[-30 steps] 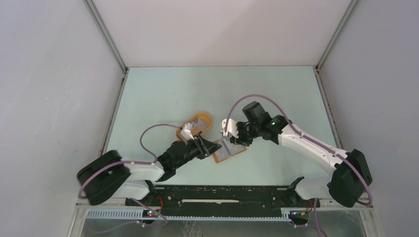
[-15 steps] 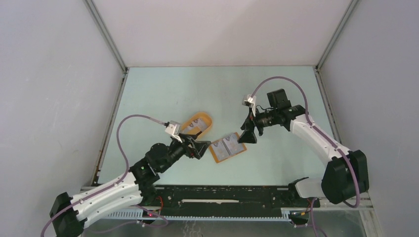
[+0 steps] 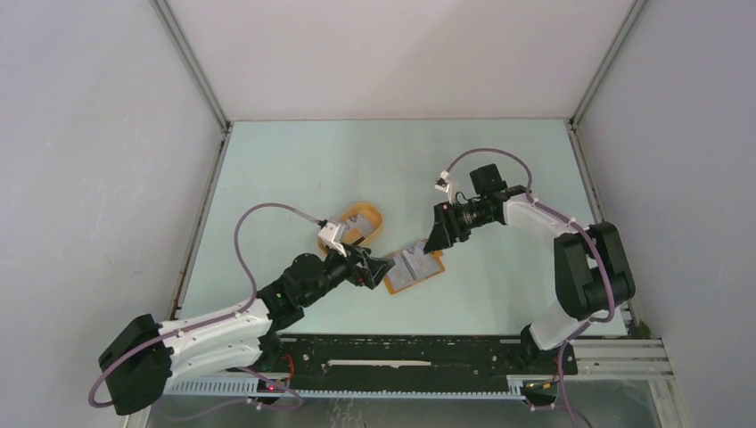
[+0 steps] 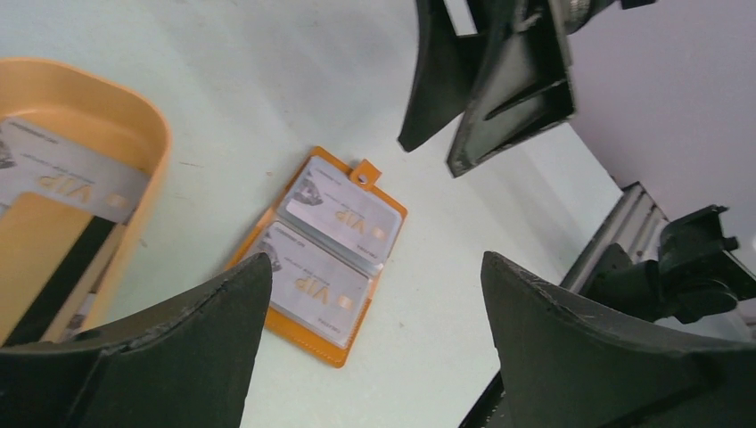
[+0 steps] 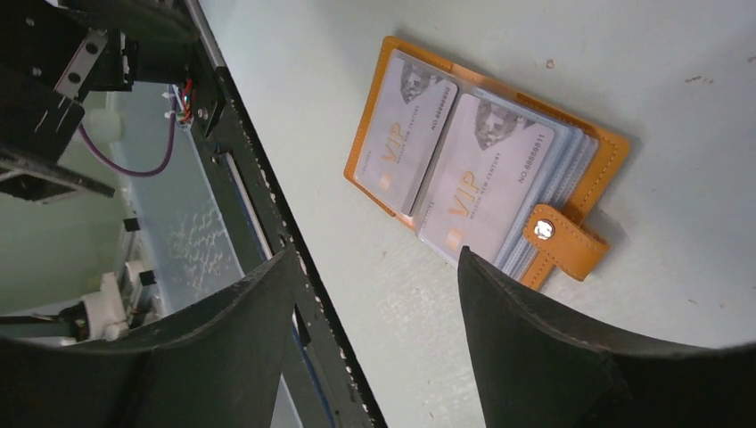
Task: Put the credit cards into the card holder
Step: Insert the credit card into the card holder.
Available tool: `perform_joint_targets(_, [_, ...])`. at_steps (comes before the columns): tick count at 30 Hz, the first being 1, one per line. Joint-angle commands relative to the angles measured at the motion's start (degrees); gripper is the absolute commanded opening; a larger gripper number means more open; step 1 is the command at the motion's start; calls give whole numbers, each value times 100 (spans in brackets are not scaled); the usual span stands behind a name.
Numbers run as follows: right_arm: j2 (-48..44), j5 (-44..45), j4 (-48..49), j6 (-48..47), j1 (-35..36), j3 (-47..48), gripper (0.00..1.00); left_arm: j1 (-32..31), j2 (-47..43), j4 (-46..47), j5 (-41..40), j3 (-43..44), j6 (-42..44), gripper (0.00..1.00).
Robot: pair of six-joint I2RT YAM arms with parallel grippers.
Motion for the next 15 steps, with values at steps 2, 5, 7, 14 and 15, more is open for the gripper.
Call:
perform_joint_targets(2, [527,-128,-60,334,-21,298,70,-11,316,1177,314,-375,-457,85])
perform_joint_targets(5, [816,-103,-214,265,-20,393,65,-13,604,1654,299,-569,-622,79])
perform_joint_targets(7, [973,-62,-295,203,-20,465,63,-11,869,1941,311,-632,-717,75])
perform_joint_targets(14, [1294,72,-508,87,5,653,60,-12,2002,2511,536,-433,-877,52])
perform_joint_targets(15, [1302,85,-504,87,6,657,60,-11,2149,2548,536,-389,-910,47])
